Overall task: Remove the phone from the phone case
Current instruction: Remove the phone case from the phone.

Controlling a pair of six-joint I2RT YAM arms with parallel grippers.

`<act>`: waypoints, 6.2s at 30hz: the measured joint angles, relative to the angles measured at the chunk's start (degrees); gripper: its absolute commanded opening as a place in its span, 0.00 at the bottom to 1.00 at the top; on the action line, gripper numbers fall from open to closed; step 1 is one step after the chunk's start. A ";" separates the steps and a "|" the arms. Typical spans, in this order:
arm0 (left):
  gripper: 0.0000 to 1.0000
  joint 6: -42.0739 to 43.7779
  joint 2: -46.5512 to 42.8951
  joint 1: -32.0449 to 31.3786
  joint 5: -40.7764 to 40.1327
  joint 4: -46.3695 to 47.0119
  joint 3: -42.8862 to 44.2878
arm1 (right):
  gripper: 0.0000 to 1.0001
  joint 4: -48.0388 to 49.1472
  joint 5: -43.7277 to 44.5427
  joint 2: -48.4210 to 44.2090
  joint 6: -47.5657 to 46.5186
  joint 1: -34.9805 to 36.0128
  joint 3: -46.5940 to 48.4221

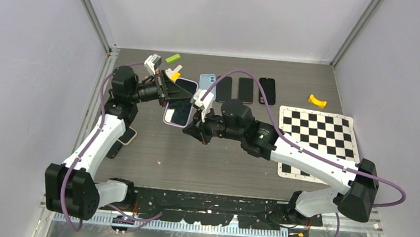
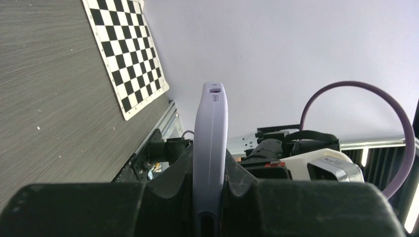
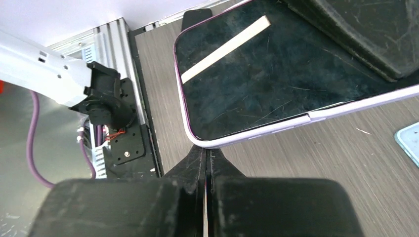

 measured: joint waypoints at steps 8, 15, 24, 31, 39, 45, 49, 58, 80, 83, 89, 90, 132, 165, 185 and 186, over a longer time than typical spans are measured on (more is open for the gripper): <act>0.00 -1.53 -0.22 -0.57 -2.56 -0.52 -0.17 | 0.62 3.65 2.38 -1.18 1.62 -0.72 -3.30; 0.00 4.13 -1.14 -1.40 -0.46 -3.72 2.36 | 0.85 4.76 -1.95 -5.33 11.45 -4.90 -6.71; 0.00 9.09 -3.56 -1.40 -0.24 -6.10 4.11 | 0.72 15.28 -8.94 -7.96 27.47 -5.88 -9.16; 0.00 9.38 -3.61 -1.40 -0.26 -6.58 4.39 | 0.43 17.75 -12.17 -2.99 33.59 -6.75 -8.24; 0.00 10.29 -3.76 -1.40 0.72 -5.25 4.39 | 0.16 19.98 -17.73 -1.25 35.39 -7.54 -8.15; 0.00 8.66 -3.10 -1.22 2.23 -2.86 4.39 | 0.10 22.69 -20.79 -0.37 32.33 -7.93 -8.13; 0.00 4.48 -0.81 -1.16 4.68 1.51 3.39 | 0.03 19.93 -20.46 -0.33 27.61 -7.41 -6.78; 0.00 -6.34 4.15 -0.52 7.72 15.39 -2.93 | 0.01 10.45 -13.42 -0.15 18.62 -4.76 -4.55; 0.00 -13.27 5.60 0.33 1.14 16.48 -5.16 | 0.56 8.61 -1.31 -2.89 9.03 2.62 -4.81; 0.00 -11.56 5.25 1.66 0.83 16.11 -4.76 | 0.61 12.87 -1.09 -6.32 15.72 0.46 -10.25; 0.00 -9.88 3.10 2.21 0.50 15.17 -3.56 | 0.71 21.57 0.48 -8.70 28.57 -1.64 -17.18; 0.00 -9.66 2.86 2.21 0.50 15.15 -3.34 | 0.71 22.97 0.68 -8.68 30.80 -1.64 -17.68; 0.00 -9.09 -2.78 4.85 -3.23 11.63 -3.13 | 0.01 15.37 -0.90 1.92 18.73 -3.19 -3.43; 0.00 -17.51 -2.40 1.90 -3.61 13.49 -3.96 | 0.69 29.44 1.16 -12.90 30.42 -4.02 -19.45; 0.00 -9.16 -3.74 2.67 1.68 10.88 -1.64 | 0.01 28.22 -9.55 -1.95 45.00 -8.48 -9.92; 0.00 -8.68 -3.69 2.89 2.12 10.75 -1.33 | 0.01 27.74 -10.80 -1.40 43.93 -8.70 -9.20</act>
